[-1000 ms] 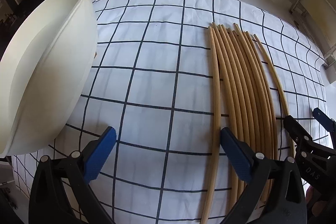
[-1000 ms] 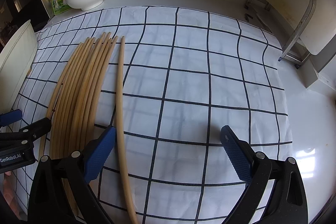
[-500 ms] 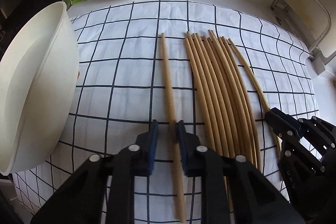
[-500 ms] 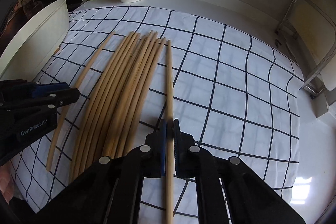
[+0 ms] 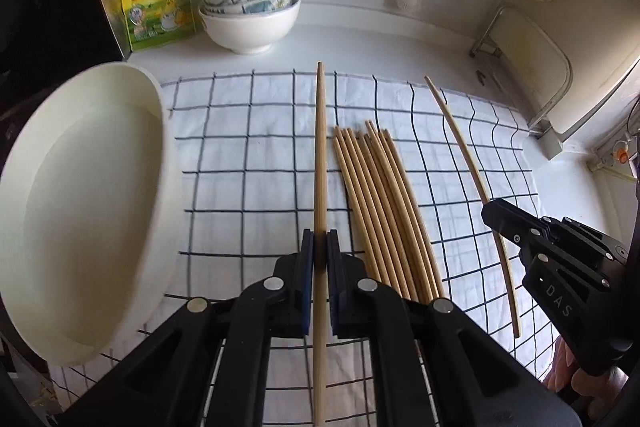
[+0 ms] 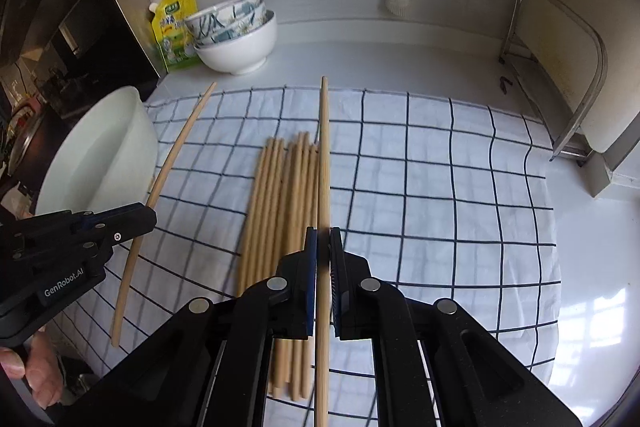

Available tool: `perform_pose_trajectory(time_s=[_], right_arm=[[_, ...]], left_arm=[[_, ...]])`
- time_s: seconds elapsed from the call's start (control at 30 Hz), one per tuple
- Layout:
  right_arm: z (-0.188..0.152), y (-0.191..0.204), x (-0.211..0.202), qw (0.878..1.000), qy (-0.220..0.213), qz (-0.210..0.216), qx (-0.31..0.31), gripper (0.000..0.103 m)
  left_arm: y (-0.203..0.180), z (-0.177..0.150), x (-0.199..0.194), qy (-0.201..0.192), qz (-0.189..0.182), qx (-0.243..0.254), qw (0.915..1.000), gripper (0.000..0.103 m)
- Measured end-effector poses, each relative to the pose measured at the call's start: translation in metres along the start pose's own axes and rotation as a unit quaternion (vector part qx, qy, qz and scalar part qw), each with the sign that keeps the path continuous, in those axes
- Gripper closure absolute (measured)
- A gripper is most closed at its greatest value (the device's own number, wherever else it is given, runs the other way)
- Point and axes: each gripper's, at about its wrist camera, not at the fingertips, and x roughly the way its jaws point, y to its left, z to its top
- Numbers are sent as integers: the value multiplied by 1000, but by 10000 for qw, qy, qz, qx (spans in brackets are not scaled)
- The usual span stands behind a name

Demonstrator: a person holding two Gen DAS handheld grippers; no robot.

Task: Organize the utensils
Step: 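Carry the held chopsticks with both tools over the cream-white basin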

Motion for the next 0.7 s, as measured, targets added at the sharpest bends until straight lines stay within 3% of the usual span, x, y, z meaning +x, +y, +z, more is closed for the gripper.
perform_pose_trajectory(time_s=[0.17,0.33,0.53,0.7], right_arm=[[33,54,-14,9991,-193,348,-109,97],[64,131,-4,9956,-211,807,-426,97],[85,216,40,9891,74,1320,-650,97],[87,263,76,9859,382,1453,-742,97]], left_arm=[[61,17,-45,-434,84,-284,9986,96],[142,21,-65,-549,544,-634,9950,96],[226,19,-60,-440,868,-858,9915,96],[260,16,-37,-179,915,-840,9921,96]])
